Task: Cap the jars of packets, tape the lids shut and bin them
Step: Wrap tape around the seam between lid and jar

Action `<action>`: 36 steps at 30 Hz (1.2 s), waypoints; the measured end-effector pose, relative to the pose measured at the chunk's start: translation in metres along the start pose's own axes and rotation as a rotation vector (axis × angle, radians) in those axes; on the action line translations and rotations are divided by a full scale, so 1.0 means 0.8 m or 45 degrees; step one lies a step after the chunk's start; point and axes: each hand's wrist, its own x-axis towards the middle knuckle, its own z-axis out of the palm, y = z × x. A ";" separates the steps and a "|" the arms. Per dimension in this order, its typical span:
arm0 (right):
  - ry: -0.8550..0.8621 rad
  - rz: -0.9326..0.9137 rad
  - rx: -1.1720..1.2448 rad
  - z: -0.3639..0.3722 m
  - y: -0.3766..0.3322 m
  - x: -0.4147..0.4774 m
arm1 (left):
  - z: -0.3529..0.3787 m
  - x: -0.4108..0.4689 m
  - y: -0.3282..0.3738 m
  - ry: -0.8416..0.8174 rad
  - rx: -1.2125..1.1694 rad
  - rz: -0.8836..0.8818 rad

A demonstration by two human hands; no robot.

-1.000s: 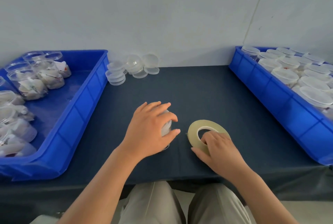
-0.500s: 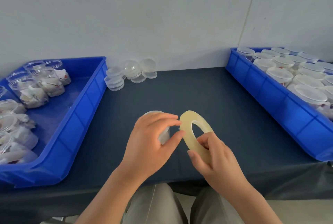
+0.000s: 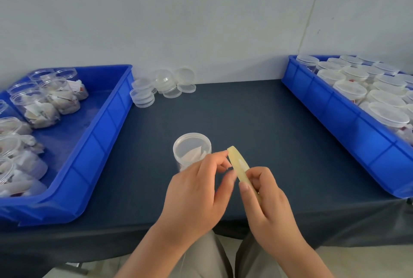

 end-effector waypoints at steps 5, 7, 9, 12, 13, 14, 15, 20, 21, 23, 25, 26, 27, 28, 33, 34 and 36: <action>-0.037 0.052 -0.018 -0.002 -0.003 -0.001 | -0.001 -0.004 -0.002 -0.033 0.066 -0.012; -0.096 0.057 0.048 -0.005 -0.006 -0.001 | -0.003 -0.005 -0.003 -0.056 0.077 0.028; -0.156 0.073 0.147 -0.006 -0.010 0.000 | -0.006 -0.006 0.002 -0.071 0.100 0.085; -0.219 0.106 0.291 0.000 -0.015 0.000 | -0.006 -0.007 0.008 -0.033 0.104 0.107; -0.223 0.100 0.321 0.003 -0.017 0.000 | -0.007 -0.007 0.007 -0.007 0.093 0.092; -0.217 0.087 0.318 0.005 -0.017 -0.001 | -0.009 -0.007 0.006 0.027 0.082 0.077; -0.205 0.070 0.278 0.006 -0.017 -0.001 | -0.011 -0.007 0.004 0.061 0.057 0.068; -0.162 -0.031 0.003 -0.005 -0.015 0.005 | -0.017 -0.014 -0.003 0.089 -0.268 -0.152; -0.168 -0.021 -0.006 -0.007 -0.015 0.008 | -0.016 -0.016 -0.003 0.101 -0.304 -0.198; -0.181 -0.009 0.012 -0.011 -0.015 0.013 | -0.014 -0.019 -0.003 0.140 -0.343 -0.258; -0.157 -0.015 0.034 -0.010 -0.017 0.016 | -0.012 -0.022 -0.004 0.155 -0.382 -0.294; -0.147 -0.012 0.035 -0.009 -0.017 0.018 | -0.010 -0.022 -0.005 0.160 -0.392 -0.296; -0.142 -0.006 0.021 -0.008 -0.016 0.020 | -0.008 -0.024 -0.008 0.170 -0.403 -0.294; -0.142 -0.001 -0.004 -0.007 -0.015 0.021 | -0.005 -0.027 -0.012 0.199 -0.423 -0.303; -0.201 0.112 -0.087 -0.016 -0.008 0.034 | 0.018 -0.035 -0.067 0.418 -0.453 -0.619; -0.221 0.136 -0.103 -0.016 -0.007 0.037 | 0.023 -0.033 -0.078 0.351 -0.432 -0.675; -0.244 0.168 -0.127 -0.015 -0.006 0.043 | 0.035 -0.021 -0.090 0.165 -0.513 -0.751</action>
